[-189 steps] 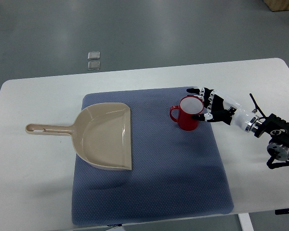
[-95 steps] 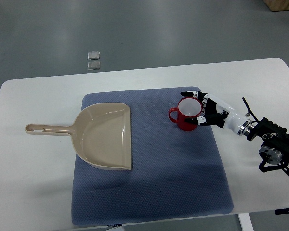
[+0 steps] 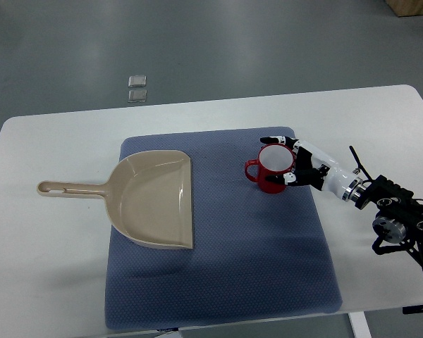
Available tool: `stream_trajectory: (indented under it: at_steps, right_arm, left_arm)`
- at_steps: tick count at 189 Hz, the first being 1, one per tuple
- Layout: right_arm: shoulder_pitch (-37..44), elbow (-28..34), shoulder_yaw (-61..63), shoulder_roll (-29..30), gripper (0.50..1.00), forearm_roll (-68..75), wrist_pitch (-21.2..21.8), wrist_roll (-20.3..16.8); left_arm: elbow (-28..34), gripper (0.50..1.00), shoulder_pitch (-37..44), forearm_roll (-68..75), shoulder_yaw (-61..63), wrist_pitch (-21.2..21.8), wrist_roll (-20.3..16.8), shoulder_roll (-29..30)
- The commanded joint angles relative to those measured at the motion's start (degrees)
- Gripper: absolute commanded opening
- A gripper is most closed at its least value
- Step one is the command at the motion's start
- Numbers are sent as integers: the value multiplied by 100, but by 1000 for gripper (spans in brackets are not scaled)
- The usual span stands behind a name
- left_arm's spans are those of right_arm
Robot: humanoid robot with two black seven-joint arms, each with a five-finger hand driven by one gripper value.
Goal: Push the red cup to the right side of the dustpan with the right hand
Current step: 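Push the red mug with the right hand toward the dustpan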
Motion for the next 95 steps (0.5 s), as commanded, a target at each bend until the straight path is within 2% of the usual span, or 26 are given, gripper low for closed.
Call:
stream_trajectory:
  at_steps: [1,95]
  right_arm:
    - [-6,-20,0,54,934,0,-9,0]
    - [3,-240,-9,415,934,0,-282,0]
  left_arm:
    - [0,1000,0,-6,0,-1,0,0]
    - [0,1000,0,-6,0,-1,0,0]
